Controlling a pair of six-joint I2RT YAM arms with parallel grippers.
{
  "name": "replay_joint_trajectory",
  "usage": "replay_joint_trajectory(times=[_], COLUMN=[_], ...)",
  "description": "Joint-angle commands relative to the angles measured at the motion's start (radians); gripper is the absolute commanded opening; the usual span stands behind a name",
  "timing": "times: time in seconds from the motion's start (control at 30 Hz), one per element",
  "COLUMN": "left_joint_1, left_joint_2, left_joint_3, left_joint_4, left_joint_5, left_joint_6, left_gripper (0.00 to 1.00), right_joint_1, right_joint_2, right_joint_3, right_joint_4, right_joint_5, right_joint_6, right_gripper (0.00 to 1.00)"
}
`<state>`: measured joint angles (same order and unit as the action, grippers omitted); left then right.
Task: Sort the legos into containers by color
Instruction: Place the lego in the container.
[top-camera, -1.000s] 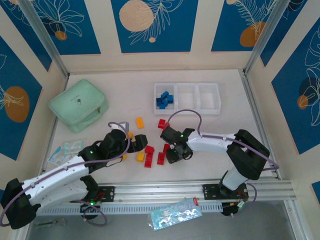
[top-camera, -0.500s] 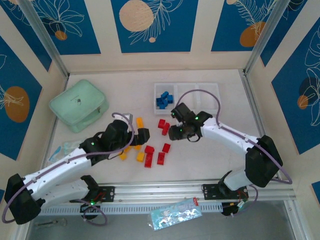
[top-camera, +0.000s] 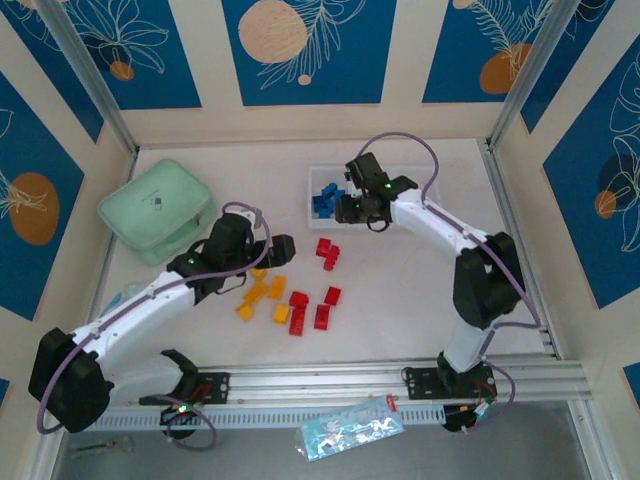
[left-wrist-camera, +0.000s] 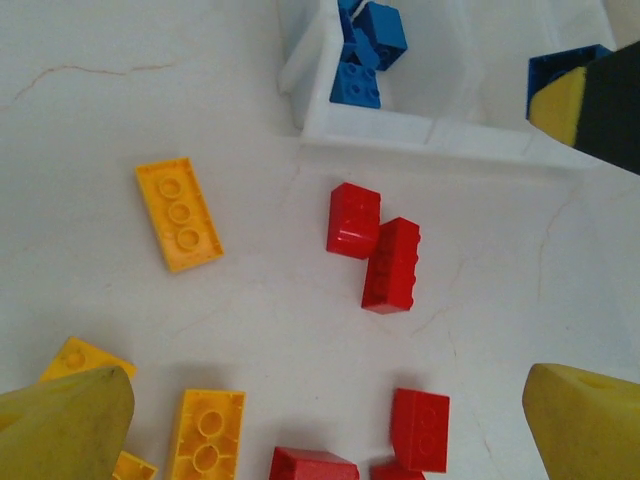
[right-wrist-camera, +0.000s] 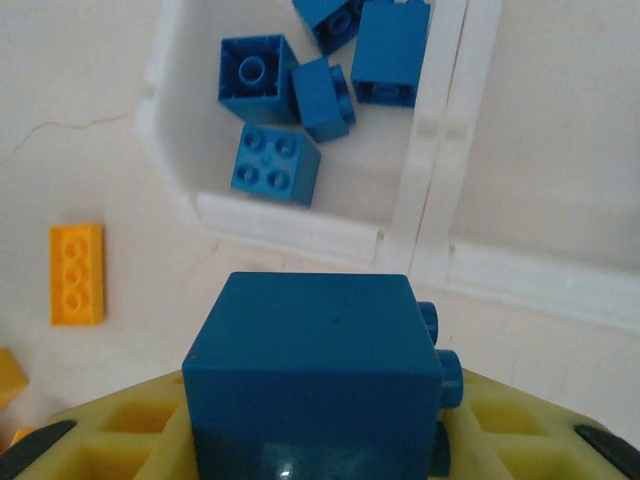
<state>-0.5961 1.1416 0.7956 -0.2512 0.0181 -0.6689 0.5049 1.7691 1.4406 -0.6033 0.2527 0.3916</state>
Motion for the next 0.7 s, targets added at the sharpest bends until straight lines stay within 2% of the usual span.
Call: replay_joint_trajectory(times=[0.0,0.4,0.53,0.67], left_joint_1=[0.039,0.087,0.090,0.090], left_joint_2=[0.013,0.029,0.030,0.032], left_joint_3=[0.042,0.034,0.035,0.039], left_joint_4=[0.035,0.071,0.078,0.075], left_joint_5=[0.057,0.078,0.094,0.101], left_joint_6=[0.029,0.023,0.017,0.014], left_gripper=[0.99,0.99,0.99,0.99], right_joint_1=[-0.020,-0.029,-0.027,-0.014], right_joint_2=[0.083,0.381,0.441,0.422], right_joint_3=[0.101,0.454,0.540,0.561], right_joint_4=[0.001,-0.083,-0.118,-0.120], right_joint_5=[0.037,0.062,0.064,0.066], right_joint_6=[-0.035,-0.084,-0.088,-0.099], right_gripper=[0.45,0.47,0.52,0.61])
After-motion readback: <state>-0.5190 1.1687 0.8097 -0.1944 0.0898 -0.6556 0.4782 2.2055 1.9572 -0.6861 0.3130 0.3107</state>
